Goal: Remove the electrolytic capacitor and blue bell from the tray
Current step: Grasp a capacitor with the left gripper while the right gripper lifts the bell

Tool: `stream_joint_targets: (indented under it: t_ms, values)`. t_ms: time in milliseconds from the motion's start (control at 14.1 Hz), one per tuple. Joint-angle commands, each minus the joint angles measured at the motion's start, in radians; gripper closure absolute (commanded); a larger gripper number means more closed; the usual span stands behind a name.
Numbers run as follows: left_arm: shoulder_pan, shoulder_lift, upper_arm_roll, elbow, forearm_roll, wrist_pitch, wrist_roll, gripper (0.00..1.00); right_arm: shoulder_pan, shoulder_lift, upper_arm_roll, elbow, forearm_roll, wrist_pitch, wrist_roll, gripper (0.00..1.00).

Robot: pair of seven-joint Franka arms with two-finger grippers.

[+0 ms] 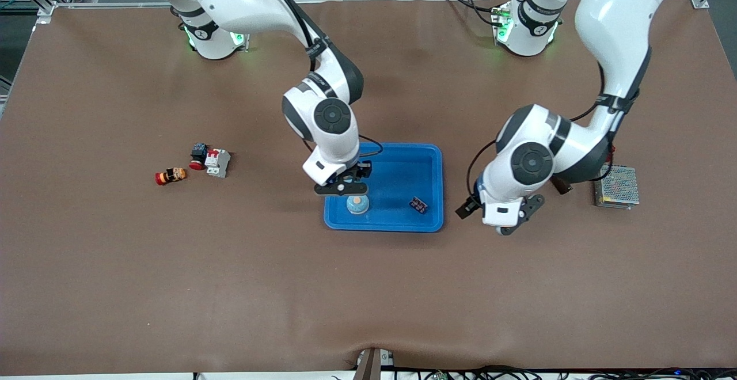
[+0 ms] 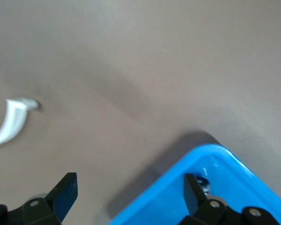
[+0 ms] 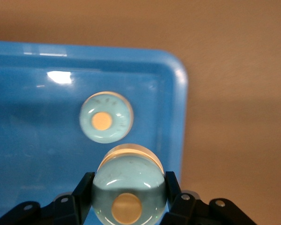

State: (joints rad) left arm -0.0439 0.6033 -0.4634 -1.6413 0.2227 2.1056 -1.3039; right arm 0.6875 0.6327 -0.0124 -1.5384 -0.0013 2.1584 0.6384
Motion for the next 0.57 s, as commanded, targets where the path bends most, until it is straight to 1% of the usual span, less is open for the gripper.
stream_joint_targets:
  t_ms: [0,142,213,285,356,427,498]
  values:
    - [-0.069,0.079,0.011,0.061,-0.002,0.062,-0.138,0.0,-0.086,-0.079,0.014,-0.017,0.04,-0.098,-0.161,0.42]
    - [-0.1,0.101,0.015,0.063,0.0,0.109,-0.19,0.0,-0.144,-0.126,0.011,-0.017,0.04,-0.159,-0.28,0.42]
    - [-0.117,0.107,0.017,0.063,0.001,0.114,-0.198,0.04,-0.182,-0.145,0.011,-0.017,0.041,-0.187,-0.343,0.42]
    - [-0.129,0.111,0.018,0.066,0.001,0.114,-0.199,0.11,-0.215,-0.159,0.011,-0.017,0.041,-0.207,-0.414,0.42]
    - [-0.14,0.115,0.026,0.072,0.006,0.114,-0.201,0.19,-0.25,-0.169,0.011,-0.017,0.04,-0.225,-0.487,0.42]
    - [-0.154,0.119,0.034,0.074,0.006,0.117,-0.209,0.24,-0.288,-0.177,0.011,-0.017,0.04,-0.241,-0.561,0.42]
    - [-0.163,0.125,0.04,0.075,0.006,0.138,-0.221,0.25,-0.33,-0.185,0.011,-0.017,0.04,-0.255,-0.638,0.42]
